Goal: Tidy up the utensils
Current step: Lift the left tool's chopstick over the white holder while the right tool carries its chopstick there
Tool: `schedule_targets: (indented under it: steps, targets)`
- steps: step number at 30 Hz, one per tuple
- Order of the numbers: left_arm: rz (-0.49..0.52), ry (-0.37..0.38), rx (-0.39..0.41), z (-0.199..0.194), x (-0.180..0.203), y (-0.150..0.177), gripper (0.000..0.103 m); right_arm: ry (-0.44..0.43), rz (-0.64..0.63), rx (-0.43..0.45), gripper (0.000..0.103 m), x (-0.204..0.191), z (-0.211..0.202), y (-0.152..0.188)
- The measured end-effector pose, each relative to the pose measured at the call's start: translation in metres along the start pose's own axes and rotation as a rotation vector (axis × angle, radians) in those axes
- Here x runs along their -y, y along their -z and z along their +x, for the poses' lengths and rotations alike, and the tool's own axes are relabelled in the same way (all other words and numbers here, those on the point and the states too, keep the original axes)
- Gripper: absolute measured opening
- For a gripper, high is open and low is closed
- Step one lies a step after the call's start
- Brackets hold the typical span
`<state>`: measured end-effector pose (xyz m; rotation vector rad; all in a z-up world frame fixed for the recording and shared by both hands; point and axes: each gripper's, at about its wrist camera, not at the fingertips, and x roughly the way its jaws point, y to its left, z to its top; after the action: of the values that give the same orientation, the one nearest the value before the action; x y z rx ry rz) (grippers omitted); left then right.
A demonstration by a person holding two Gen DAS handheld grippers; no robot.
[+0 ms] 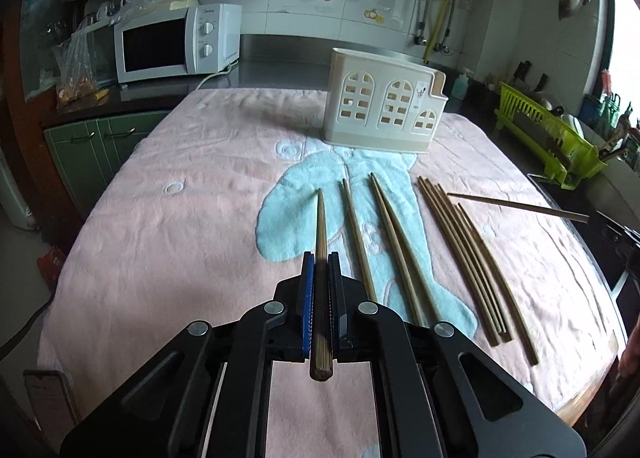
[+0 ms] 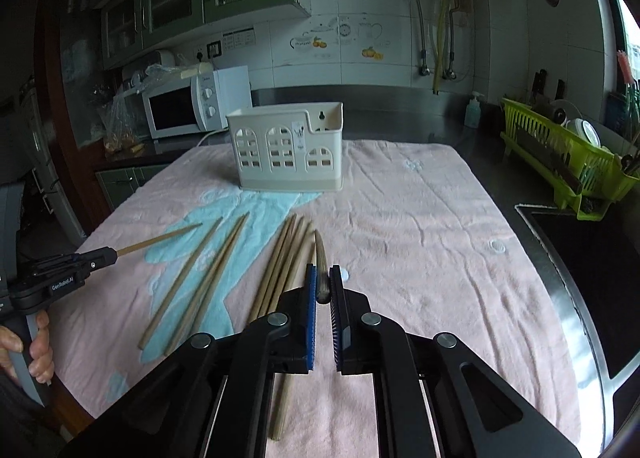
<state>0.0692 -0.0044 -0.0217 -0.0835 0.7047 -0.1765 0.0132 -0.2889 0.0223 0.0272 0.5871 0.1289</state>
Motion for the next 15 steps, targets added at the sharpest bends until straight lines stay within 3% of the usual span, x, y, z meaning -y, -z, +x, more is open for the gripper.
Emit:
schedule_targets:
  steps: [15]
  targets:
    - [0.048, -0.073, 0.056, -0.006, 0.007, -0.024, 0.005, -0.015, 0.0, 0.035, 0.006, 0.001, 0.002, -0.031]
